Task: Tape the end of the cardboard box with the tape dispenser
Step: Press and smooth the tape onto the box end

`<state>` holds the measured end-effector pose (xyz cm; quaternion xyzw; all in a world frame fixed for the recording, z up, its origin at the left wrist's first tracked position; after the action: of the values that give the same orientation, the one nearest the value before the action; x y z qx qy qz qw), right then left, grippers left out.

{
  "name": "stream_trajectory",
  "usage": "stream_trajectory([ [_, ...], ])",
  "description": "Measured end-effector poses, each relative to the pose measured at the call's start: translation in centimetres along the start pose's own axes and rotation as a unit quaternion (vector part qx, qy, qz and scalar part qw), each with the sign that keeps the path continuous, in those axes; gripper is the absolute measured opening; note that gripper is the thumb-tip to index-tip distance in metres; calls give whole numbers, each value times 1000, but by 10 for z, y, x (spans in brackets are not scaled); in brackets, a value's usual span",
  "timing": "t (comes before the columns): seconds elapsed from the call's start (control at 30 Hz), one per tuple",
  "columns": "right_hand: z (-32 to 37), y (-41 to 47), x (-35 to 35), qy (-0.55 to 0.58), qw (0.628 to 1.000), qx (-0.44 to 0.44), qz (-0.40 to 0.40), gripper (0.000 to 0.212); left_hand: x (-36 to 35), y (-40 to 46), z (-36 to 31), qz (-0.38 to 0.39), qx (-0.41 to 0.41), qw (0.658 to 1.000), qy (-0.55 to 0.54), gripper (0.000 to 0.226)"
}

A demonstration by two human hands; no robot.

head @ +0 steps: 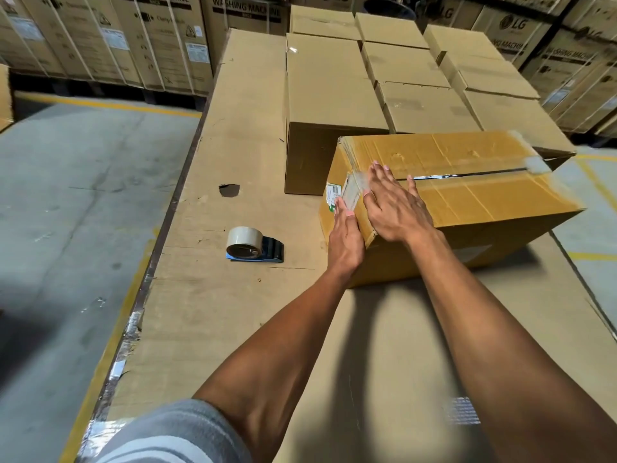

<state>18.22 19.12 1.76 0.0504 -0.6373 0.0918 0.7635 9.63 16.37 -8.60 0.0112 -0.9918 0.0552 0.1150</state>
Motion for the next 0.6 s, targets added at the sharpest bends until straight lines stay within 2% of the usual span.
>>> stream_trajectory([
  [0.13,0,-1,3,-6,1000,2,-18,70,3,3,6,12,54,998,17,67],
  [0.2,6,-5,7,-16,999,39,-29,69,12,2,-11,-28,19,999,5,72],
  [0.3,10,-10,8,-16,997,75,-25,65,18,-1,-41,-76,-66,995,-27,58],
  [0.6,1,-2,3,4,1000,-5,-12,79,18,1,-37,-85,-45,995,13,54],
])
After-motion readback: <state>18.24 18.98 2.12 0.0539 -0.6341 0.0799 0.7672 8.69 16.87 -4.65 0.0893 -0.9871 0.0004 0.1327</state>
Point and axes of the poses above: each hand's wrist, its own y-axis towards the middle knuckle, its own x-axis out of the back of the hand, z = x × y, the point moved 9 cm from there along y, towards the middle knuckle, and after that the axes turned 4 degrees about y, right-handed, at the moved point
